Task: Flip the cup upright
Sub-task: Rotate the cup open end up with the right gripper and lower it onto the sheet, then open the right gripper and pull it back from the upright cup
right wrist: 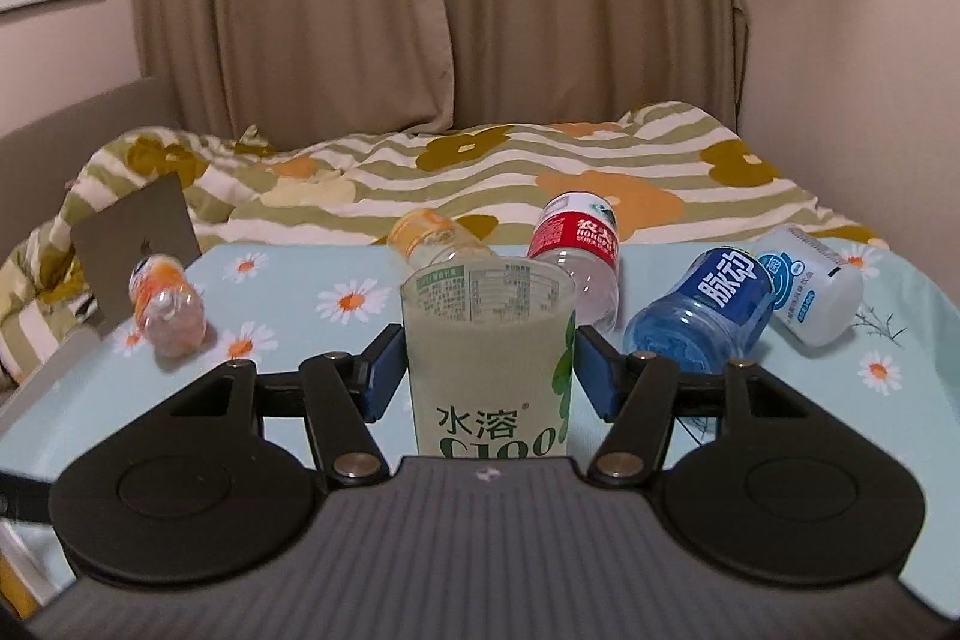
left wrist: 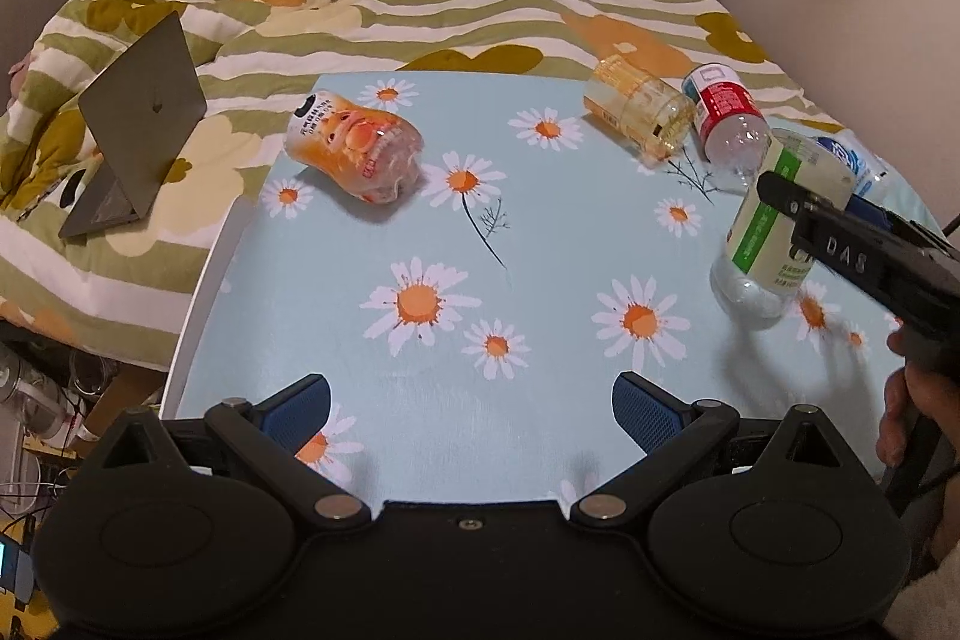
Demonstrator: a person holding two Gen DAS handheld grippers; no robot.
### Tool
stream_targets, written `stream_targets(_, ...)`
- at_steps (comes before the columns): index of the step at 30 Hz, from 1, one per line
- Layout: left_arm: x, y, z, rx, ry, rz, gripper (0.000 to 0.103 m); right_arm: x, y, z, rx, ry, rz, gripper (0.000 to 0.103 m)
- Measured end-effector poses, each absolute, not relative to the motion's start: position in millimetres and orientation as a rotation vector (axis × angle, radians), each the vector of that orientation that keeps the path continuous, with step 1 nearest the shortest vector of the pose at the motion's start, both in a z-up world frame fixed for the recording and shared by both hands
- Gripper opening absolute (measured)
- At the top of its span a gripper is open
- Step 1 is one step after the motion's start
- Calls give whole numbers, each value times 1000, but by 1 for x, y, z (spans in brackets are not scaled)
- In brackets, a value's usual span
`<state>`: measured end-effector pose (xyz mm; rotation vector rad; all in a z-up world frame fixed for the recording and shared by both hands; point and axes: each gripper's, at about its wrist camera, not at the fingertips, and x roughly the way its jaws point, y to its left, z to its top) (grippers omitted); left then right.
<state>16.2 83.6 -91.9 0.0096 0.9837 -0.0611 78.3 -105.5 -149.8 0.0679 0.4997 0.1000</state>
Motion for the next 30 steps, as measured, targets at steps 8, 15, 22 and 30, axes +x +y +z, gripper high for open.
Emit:
stream_targets(8,13,71,-92,28,994,-91,102,64,-100,-151,-5,530,134,76)
stream_targets(15,8,67,-88,25,990,-90,102,64,-102,-147,5,560,136,77)
stream_targets(22,5,62,-83,54,979,-85,102,67,-104,-142,17,596,127,103)
stream_targets(30,-2,51,-66,76,938,-84,102,57,-119,-116,56,688,129,103)
